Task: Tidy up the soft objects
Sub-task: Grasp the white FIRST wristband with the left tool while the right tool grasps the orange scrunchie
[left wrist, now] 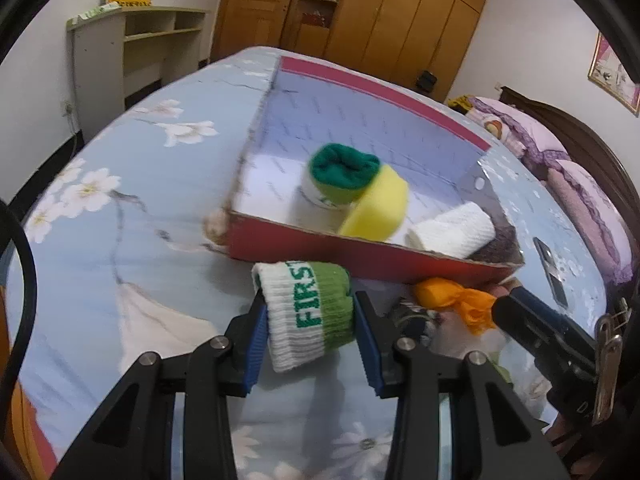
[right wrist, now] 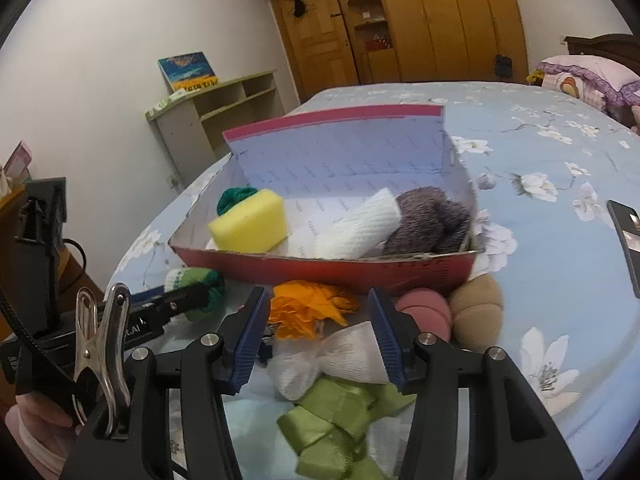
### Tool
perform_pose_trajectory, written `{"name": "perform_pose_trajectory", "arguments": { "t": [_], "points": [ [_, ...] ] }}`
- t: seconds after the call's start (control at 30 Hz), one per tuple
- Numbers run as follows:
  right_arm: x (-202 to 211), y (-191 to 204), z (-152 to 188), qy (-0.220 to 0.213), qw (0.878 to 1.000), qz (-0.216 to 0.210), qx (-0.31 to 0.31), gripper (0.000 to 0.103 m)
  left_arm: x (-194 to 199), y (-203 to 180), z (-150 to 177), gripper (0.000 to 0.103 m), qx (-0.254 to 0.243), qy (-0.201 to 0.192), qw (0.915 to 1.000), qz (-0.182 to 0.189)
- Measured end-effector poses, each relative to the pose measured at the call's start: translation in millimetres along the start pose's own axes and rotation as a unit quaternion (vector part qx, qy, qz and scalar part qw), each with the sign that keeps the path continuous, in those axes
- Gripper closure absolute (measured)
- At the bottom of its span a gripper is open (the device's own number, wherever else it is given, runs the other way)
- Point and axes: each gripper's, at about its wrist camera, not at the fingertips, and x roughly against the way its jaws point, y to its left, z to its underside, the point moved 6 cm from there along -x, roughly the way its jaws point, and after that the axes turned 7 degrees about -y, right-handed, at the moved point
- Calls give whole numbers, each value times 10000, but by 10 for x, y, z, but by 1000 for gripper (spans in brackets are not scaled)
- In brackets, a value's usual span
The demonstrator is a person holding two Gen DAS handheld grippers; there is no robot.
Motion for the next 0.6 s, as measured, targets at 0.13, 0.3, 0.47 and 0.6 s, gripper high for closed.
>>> {"name": "perform_pose_trajectory", "arguments": {
  "t": [0.13, 0.3, 0.47, 0.6],
  "points": [
    [-97, 118, 40, 162, 9996, 62, 220, 50, 3, 112, 23, 61, 87, -40, 9999, -68],
    [-269, 186, 94, 410, 9981, 245, 400, 50, -55, 187, 89, 61, 200, 53, 9998, 21],
    [-397, 218, 120, 554, 9973, 293, 387, 50, -74, 197, 104, 61, 235, 40, 9997, 98],
    [-446, 215, 104, 534, 9977, 286, 306, 50, -85, 205, 105, 61, 255, 38, 9996, 120]
  ]
}}
